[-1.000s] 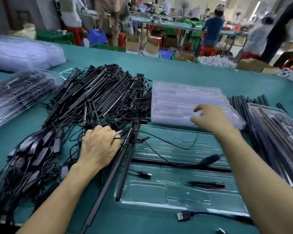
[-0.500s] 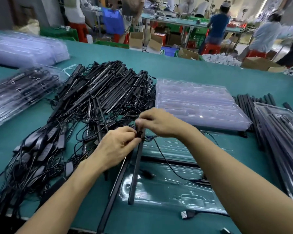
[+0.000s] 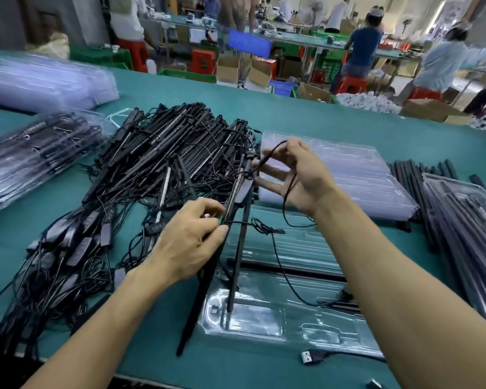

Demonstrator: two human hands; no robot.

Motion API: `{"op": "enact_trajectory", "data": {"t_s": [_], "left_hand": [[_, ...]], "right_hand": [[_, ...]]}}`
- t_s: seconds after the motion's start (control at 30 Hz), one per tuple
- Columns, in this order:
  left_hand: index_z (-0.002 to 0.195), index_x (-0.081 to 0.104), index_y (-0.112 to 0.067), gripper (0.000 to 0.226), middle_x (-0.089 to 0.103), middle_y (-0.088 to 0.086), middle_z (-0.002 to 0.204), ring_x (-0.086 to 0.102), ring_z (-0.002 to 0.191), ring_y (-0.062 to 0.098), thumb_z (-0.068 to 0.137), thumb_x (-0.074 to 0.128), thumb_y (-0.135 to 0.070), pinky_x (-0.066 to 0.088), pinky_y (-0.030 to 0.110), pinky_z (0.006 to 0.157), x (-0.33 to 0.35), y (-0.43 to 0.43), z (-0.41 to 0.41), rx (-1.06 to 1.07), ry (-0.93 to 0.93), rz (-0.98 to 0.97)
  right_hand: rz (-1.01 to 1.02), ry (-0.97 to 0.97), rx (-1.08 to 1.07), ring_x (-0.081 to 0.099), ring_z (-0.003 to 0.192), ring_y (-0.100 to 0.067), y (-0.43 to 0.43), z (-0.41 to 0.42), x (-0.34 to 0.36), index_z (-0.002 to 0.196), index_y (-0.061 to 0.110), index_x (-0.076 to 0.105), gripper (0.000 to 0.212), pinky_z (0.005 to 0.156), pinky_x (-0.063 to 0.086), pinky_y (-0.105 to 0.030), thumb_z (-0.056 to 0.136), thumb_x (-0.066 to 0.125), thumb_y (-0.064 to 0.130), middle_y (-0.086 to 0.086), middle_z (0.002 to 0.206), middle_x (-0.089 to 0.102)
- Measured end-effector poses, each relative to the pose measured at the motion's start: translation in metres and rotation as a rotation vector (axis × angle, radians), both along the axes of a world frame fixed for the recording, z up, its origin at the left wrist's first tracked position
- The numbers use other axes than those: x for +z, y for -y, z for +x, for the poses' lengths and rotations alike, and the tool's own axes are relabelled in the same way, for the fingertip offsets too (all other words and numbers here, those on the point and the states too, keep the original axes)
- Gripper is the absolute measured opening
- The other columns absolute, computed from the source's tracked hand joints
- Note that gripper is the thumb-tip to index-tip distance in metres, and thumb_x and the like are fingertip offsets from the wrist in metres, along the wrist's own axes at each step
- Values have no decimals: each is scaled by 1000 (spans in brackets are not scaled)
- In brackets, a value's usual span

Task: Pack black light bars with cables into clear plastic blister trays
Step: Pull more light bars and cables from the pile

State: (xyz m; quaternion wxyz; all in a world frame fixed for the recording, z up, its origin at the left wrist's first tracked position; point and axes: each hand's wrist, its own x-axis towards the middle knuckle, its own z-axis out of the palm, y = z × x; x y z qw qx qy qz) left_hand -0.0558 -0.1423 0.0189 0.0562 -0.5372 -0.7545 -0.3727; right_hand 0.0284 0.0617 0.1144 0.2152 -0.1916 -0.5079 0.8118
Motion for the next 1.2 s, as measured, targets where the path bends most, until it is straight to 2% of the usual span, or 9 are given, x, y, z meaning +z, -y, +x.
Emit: {"op": "enact_trajectory", "data": {"t_s": [0.1,0.27,0.37,0.53,0.63,0.77,0.97,1.1,1.2], "left_hand": [[54,50,-23,39,63,-4,101,58,90,13,90,48,-38,47,39,80,1,5,-3,89,7,112],[44,45,-25,36,71,-8,79,66,75,20,77,53,-38,52,38,67,4,13,-16,243,258,160],[48,52,-20,34,71,-15,79,65,70,26,79,66,-17,50,30,54,11,14,-23,242,396,148],[89,67,-22,9,73,-7,101,67,87,20,89,63,-30,56,33,78,39,1,-8,-178,495,128],[102,61,-25,19,67,-8,99,64,94,15,93,62,-9,55,42,86,45,-15,-11,-21,449,228],[127,56,-26,34,58,-12,113,55,108,12,94,64,-29,48,40,98,48,-39,-28,157,242,-48],[92,71,-32,13,63,-20,75,60,74,2,97,59,-31,51,33,71,44,-57,-46,74,210,-247],[96,69,-20,21,64,-12,79,56,74,9,95,51,-31,45,32,67,40,-55,-47,-49,468,-182],[100,70,-28,10,63,-14,75,55,67,4,91,67,-32,43,24,66,40,-48,-51,-90,447,-237]], "right_hand": [[4,-17,50,70,96,-40,-1,-1,4,81,14,47,31,82,54,-61,105,40,32,-12,98,73],[18,-10,77,70,94,-41,2,-3,6,91,10,46,26,80,57,-56,105,38,31,-16,98,70],[25,-8,107,70,91,-39,2,-2,5,85,9,48,30,78,58,-50,105,39,29,-17,97,71],[40,8,146,69,89,-36,3,-3,6,83,11,49,31,79,58,-48,105,39,31,-13,89,69],[29,14,159,67,84,-34,4,-3,5,81,12,48,33,85,56,-49,105,40,33,-10,79,66],[44,32,188,63,76,-32,7,-2,1,79,12,45,33,81,55,-47,105,39,31,-10,75,60],[125,74,198,58,61,-27,12,-2,1,79,13,42,31,76,55,-51,105,39,28,-11,70,56],[118,81,171,56,59,-24,15,-3,0,79,14,42,32,71,55,-48,106,38,30,-8,69,54],[179,123,171,56,60,-23,14,-1,0,80,14,41,31,72,55,-46,106,38,30,-7,68,55]]}}
